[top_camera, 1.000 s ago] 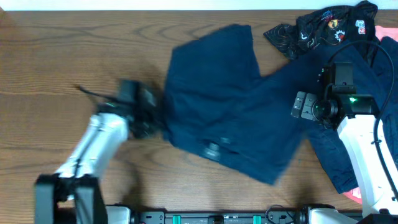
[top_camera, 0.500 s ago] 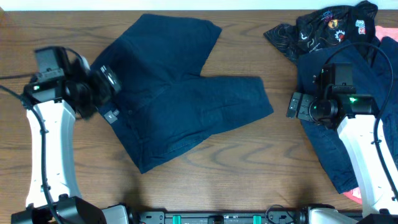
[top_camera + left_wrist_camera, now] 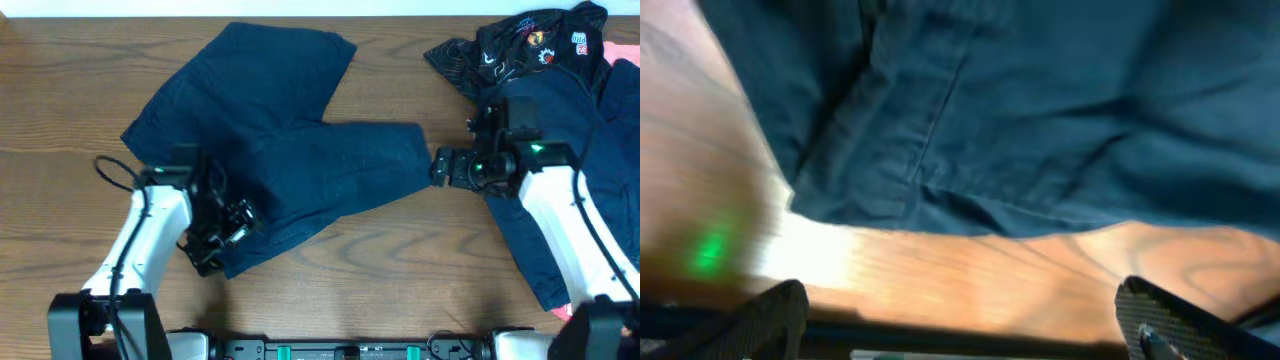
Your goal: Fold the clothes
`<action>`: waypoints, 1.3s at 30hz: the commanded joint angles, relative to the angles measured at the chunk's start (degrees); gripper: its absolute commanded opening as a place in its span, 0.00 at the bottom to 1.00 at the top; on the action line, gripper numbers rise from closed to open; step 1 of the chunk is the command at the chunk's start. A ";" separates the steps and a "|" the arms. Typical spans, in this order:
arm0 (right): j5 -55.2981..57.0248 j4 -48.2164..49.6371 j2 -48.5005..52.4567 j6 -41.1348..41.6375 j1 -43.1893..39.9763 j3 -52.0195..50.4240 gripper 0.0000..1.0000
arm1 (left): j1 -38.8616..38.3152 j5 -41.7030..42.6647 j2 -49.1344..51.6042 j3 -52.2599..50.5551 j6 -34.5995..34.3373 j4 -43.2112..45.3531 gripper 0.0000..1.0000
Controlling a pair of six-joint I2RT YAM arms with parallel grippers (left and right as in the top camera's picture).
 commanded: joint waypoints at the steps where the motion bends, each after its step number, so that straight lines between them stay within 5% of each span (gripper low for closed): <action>1: -0.66 1.66 3.06 0.98 1.03 -0.63 0.99 | -2.60 0.52 0.42 -3.98 -9.40 3.67 0.99; 9: -0.74 2.95 8.33 8.09 1.31 -0.63 0.99 | -6.40 -4.87 0.44 -13.00 -21.57 16.57 0.88; 22: -4.28 10.36 17.64 21.00 9.16 -0.68 0.99 | -6.34 -11.91 -0.22 -12.92 -18.29 17.22 0.19; 27: -4.28 15.30 22.18 26.95 10.62 -0.68 0.99 | -6.34 -13.31 -2.82 -12.81 -17.27 15.19 0.13; 30: -4.28 16.50 24.26 28.61 10.60 -0.68 0.78 | -6.34 -15.37 -5.55 -12.81 -16.24 13.75 0.11; 32: -4.02 16.31 24.68 28.57 10.40 -0.68 0.48 | -6.34 -16.31 -7.82 -12.81 -15.41 13.07 0.08; 34: -3.85 15.61 24.48 28.33 9.88 -0.66 0.01 | -6.34 -16.41 -10.10 -12.81 -14.49 12.66 0.06; 39: -3.43 11.08 18.88 24.24 6.58 -0.42 0.01 | -6.34 -16.39 -16.98 -12.00 -9.77 11.34 0.06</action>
